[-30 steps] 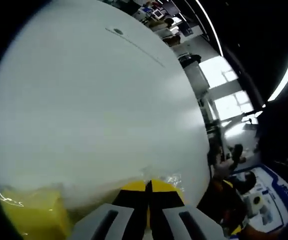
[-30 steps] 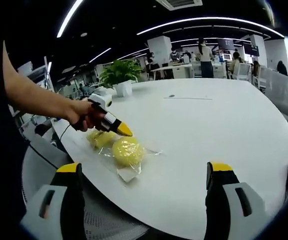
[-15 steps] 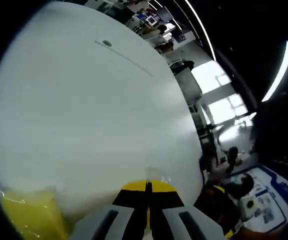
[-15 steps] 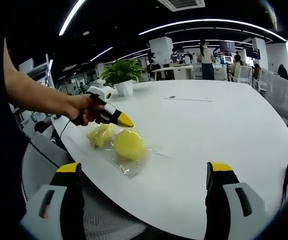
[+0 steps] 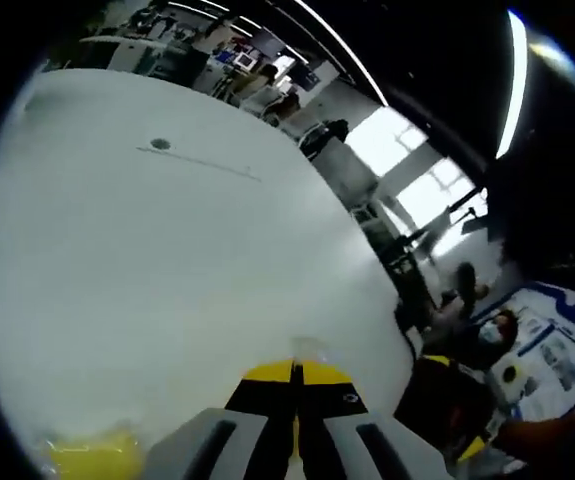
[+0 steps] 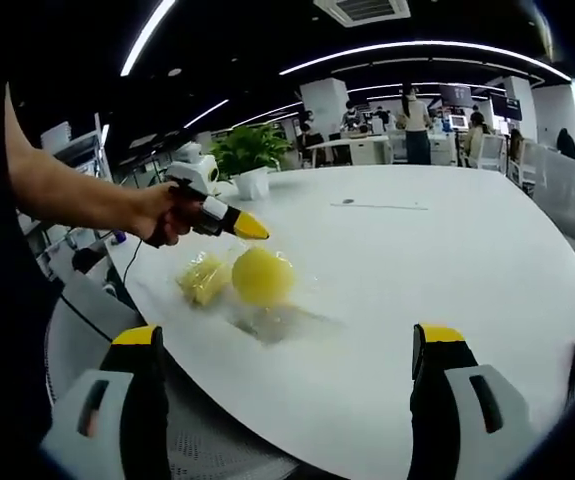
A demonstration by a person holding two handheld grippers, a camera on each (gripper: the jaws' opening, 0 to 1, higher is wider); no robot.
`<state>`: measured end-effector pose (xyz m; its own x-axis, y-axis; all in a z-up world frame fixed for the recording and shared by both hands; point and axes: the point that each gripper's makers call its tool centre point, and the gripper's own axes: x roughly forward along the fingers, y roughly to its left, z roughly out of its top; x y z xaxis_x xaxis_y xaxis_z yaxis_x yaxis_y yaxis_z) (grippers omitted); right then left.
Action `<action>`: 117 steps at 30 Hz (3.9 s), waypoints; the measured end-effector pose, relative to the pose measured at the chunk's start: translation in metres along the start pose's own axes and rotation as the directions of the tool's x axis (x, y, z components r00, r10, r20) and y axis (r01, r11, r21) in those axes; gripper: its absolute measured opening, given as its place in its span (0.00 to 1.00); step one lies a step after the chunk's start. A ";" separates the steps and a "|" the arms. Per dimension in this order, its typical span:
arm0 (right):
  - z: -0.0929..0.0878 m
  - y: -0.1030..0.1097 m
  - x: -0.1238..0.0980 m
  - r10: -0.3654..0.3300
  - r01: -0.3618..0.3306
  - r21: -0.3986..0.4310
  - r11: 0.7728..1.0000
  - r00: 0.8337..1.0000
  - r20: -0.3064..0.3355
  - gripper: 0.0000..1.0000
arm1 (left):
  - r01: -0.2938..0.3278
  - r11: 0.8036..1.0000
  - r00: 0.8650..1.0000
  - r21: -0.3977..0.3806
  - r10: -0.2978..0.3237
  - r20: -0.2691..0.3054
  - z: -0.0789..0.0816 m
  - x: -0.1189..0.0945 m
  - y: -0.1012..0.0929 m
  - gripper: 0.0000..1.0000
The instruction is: Compare the silicone blocks by pressing each to a similar depth, holding the contact briefly, and releasing to observe deformation and rebound differences across the visible hardness samples.
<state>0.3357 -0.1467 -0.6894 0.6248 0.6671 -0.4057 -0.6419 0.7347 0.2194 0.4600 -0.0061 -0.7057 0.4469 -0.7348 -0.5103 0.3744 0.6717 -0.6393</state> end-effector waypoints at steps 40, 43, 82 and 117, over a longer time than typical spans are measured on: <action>0.034 0.009 -0.001 0.025 -0.023 -0.027 0.999 0.997 0.076 0.96 | 0.065 0.924 0.945 0.377 -0.178 0.275 0.119 -0.087 -0.115 0.00; 0.039 0.008 -0.001 0.023 -0.020 -0.031 0.999 0.996 0.085 0.96 | 0.069 0.916 0.939 0.396 -0.194 0.284 0.123 -0.093 -0.124 0.00; 0.199 0.024 -0.021 0.286 -0.207 -0.258 0.944 0.903 0.322 0.96 | 0.185 0.842 0.877 0.507 -0.374 0.302 0.126 -0.170 -0.217 0.00; 0.228 0.097 -0.011 0.653 -0.572 -0.316 0.757 0.682 0.329 0.47 | 0.315 0.846 0.839 0.430 -0.460 0.292 0.098 -0.166 -0.247 0.00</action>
<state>0.3682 -0.0547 -0.4610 0.1533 0.9755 0.1580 -0.9837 0.1355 0.1181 0.3733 -0.0411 -0.4063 0.4395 -0.8976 0.0339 0.8068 0.3779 -0.4542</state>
